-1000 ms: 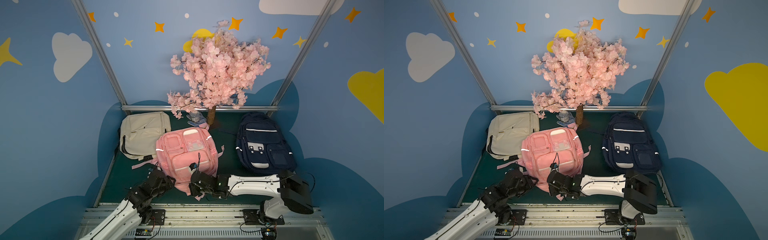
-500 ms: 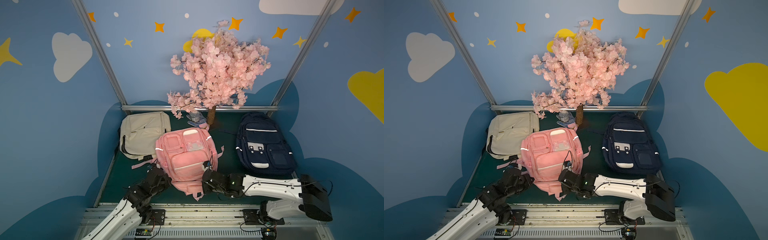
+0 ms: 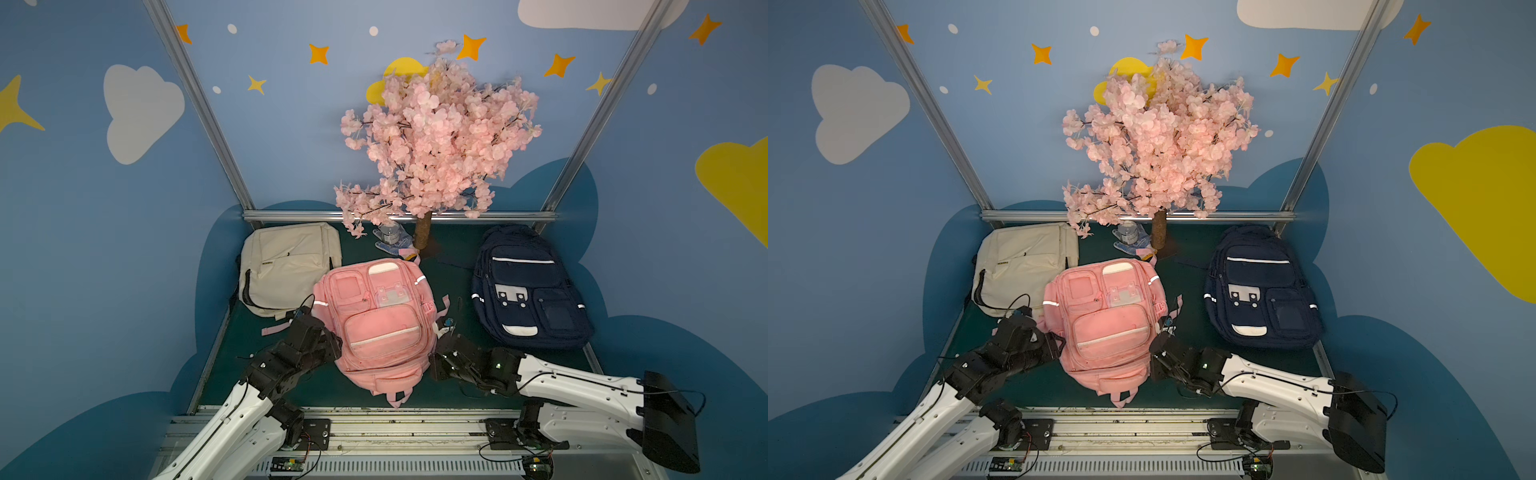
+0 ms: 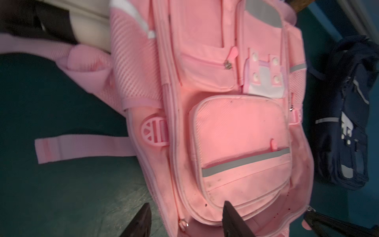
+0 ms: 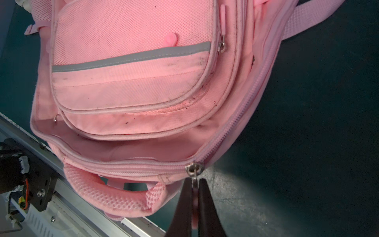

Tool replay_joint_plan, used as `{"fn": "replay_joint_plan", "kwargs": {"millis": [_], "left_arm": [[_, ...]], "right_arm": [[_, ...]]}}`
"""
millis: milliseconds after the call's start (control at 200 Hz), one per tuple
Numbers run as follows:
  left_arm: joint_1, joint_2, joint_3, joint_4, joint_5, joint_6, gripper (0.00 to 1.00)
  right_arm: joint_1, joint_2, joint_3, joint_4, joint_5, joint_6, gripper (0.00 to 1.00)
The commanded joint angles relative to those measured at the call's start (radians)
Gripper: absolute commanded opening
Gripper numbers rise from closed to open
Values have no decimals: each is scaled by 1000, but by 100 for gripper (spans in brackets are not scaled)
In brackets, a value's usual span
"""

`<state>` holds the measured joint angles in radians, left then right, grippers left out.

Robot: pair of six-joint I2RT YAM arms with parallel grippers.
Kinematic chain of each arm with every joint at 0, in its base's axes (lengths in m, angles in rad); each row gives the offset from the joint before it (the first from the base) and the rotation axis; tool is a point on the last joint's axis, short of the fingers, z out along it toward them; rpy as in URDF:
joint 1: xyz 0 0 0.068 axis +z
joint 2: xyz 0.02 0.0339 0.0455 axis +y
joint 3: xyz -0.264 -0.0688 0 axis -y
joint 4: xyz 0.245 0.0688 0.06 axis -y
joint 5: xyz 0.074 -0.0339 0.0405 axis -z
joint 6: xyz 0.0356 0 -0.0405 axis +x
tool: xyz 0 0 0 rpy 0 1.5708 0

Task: Zip up the backpack
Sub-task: Zip the zipper on the backpack.

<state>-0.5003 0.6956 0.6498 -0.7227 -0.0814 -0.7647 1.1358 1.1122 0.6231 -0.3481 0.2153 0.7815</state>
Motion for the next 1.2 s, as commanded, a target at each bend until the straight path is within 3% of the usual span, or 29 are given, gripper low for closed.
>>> {"fn": "replay_joint_plan", "kwargs": {"millis": [0,45,185,315,450,711,926,1036,1196], "left_arm": [[-23,75,79,51,143,186,59],[-71,120,101,100,184,222,59],[-305,244,157,221,127,310,61],[-408,361,167,344,170,365,64],[-462,453,159,427,182,417,66],[-471,554,117,550,301,462,64],[-474,611,86,589,344,463,49],[-473,612,58,610,358,457,32],[-475,630,28,614,356,447,16]], "right_arm": [[11,-9,42,25,-22,-55,0],[25,-15,44,38,-18,-72,0],[67,-33,103,27,30,-111,0],[87,-50,123,11,53,-131,0],[101,-63,133,8,58,-145,0],[117,-78,129,11,71,-151,0],[122,-83,121,11,87,-151,0],[121,-91,106,20,102,-151,0],[119,-109,76,49,114,-160,0]]}}
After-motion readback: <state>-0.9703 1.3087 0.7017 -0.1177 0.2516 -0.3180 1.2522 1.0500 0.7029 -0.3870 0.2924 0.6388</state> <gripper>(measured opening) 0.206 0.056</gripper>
